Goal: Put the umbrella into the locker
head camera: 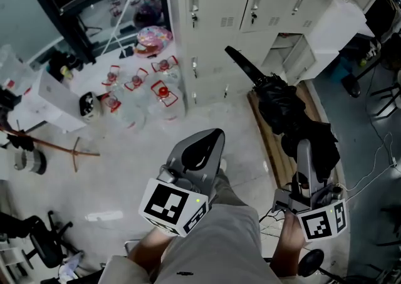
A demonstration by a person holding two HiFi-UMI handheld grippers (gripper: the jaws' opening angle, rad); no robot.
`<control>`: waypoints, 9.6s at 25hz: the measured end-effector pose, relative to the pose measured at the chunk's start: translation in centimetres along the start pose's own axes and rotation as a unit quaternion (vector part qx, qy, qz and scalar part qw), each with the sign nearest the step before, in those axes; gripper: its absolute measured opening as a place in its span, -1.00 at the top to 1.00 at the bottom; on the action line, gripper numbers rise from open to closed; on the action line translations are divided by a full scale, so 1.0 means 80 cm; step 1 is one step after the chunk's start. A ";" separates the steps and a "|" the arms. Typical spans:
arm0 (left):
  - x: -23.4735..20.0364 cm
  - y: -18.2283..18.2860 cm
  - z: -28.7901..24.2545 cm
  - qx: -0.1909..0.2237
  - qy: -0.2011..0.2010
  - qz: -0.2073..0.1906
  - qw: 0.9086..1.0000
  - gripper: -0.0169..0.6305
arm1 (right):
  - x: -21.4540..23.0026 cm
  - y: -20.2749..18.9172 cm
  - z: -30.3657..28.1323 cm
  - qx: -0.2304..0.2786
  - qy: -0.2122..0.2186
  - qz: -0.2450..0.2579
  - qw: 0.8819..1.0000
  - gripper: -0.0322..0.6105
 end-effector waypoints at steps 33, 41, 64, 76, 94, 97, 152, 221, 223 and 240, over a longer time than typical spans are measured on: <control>0.002 0.057 -0.320 -0.010 0.006 -0.042 0.999 0.91 | 0.235 0.067 -0.179 0.051 0.044 -0.020 0.998 0.12; 0.009 0.073 -0.349 -0.010 0.012 -0.043 0.999 0.91 | 0.267 0.082 -0.191 0.060 0.042 -0.031 0.997 0.12; -0.014 0.093 -0.502 -0.023 -0.066 -0.020 0.997 0.91 | 0.348 0.097 -0.271 0.058 -0.031 0.019 0.998 0.12; -0.014 0.132 -0.619 -0.031 -0.160 -0.027 0.986 0.91 | 0.392 0.131 -0.327 0.091 -0.097 0.052 0.990 0.12; -0.024 0.142 -0.714 -0.047 -0.277 -0.042 0.959 0.91 | 0.415 0.129 -0.359 0.131 -0.214 0.093 0.963 0.12; -0.022 0.144 -0.723 -0.045 -0.280 -0.046 0.958 0.91 | 0.415 0.138 -0.363 0.135 -0.211 0.099 0.963 0.12; 0.056 0.345 -0.753 0.034 -0.278 -0.086 0.956 0.90 | 0.378 0.364 -0.459 0.181 -0.001 0.221 0.958 0.12; -0.033 0.393 -0.742 0.073 -0.168 -0.099 0.978 0.90 | 0.331 0.389 -0.852 0.036 0.156 0.217 0.963 0.08; -0.036 0.392 -0.744 0.072 -0.168 -0.097 0.978 0.90 | 0.330 0.387 -0.856 0.033 0.157 0.220 0.962 0.07; -0.019 0.379 -0.756 0.062 -0.180 -0.092 0.977 0.90 | 0.341 0.365 -0.865 0.002 0.200 0.198 0.960 -0.15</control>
Point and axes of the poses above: the fingertips, and each gripper's own axes: z backward along the fingers, x to its right, y out of its top, the point moved 1 cm from there along z, backward along the fingers, and after that the axes turned 11 degrees about y, right-handed, at the moved point
